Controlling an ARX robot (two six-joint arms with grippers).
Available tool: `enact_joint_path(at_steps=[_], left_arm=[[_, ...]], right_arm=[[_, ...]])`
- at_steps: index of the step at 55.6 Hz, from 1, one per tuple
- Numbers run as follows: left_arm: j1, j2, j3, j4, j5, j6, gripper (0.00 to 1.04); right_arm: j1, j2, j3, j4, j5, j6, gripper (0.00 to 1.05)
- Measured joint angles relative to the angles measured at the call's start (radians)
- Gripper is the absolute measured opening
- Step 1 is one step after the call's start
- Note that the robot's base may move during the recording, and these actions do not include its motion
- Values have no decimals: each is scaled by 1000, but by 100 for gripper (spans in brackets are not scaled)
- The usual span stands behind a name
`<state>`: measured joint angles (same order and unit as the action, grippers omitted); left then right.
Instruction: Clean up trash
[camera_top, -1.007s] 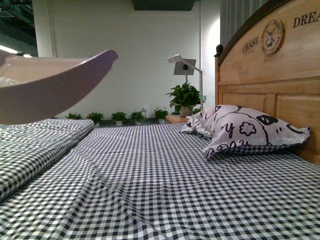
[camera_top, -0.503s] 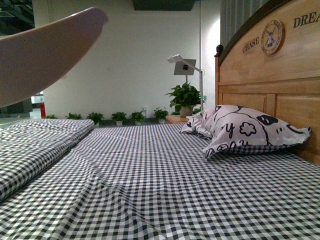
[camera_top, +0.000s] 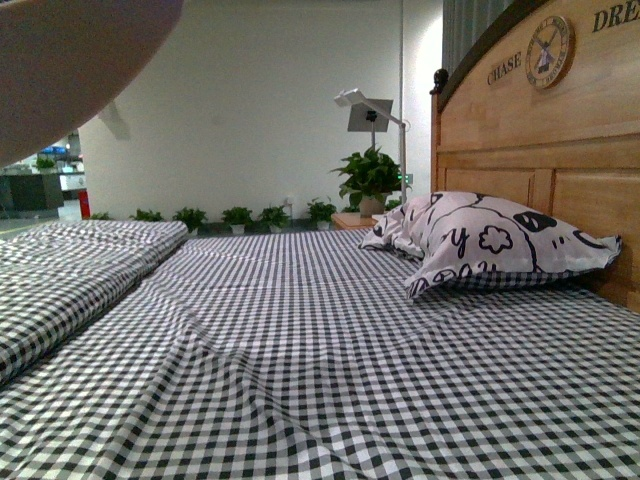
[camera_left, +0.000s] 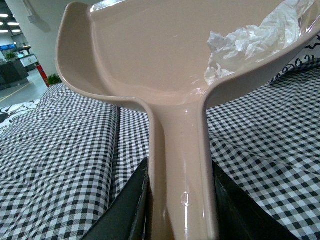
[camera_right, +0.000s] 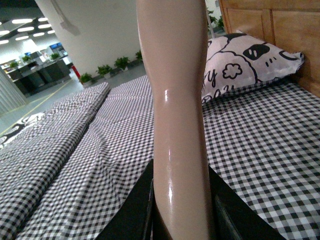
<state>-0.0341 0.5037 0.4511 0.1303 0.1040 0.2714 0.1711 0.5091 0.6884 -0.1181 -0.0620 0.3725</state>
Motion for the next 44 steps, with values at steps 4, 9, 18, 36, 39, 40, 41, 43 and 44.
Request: enact_joint_path(at_steps=[4, 9, 18, 36, 39, 40, 41, 43, 44], left_arm=[[0, 0, 0, 0, 0, 0, 29], [0, 0, 0, 0, 0, 0, 29], [0, 0, 0, 0, 0, -1, 29], [0, 0, 0, 0, 0, -1, 29], [0, 0, 0, 0, 0, -1, 29], [0, 0, 0, 0, 0, -1, 29], [0, 0, 0, 0, 0, -1, 29], [0, 0, 0, 0, 0, -1, 29], [0, 0, 0, 0, 0, -1, 29]], right_arm=[[0, 0, 0, 0, 0, 0, 21], [0, 0, 0, 0, 0, 0, 21], [0, 0, 0, 0, 0, -1, 21], [0, 0, 0, 0, 0, -2, 21], [0, 0, 0, 0, 0, -2, 21], [0, 0, 0, 0, 0, -2, 21], [0, 0, 0, 0, 0, -2, 21], [0, 0, 0, 0, 0, -2, 21], [0, 0, 0, 0, 0, -2, 21]])
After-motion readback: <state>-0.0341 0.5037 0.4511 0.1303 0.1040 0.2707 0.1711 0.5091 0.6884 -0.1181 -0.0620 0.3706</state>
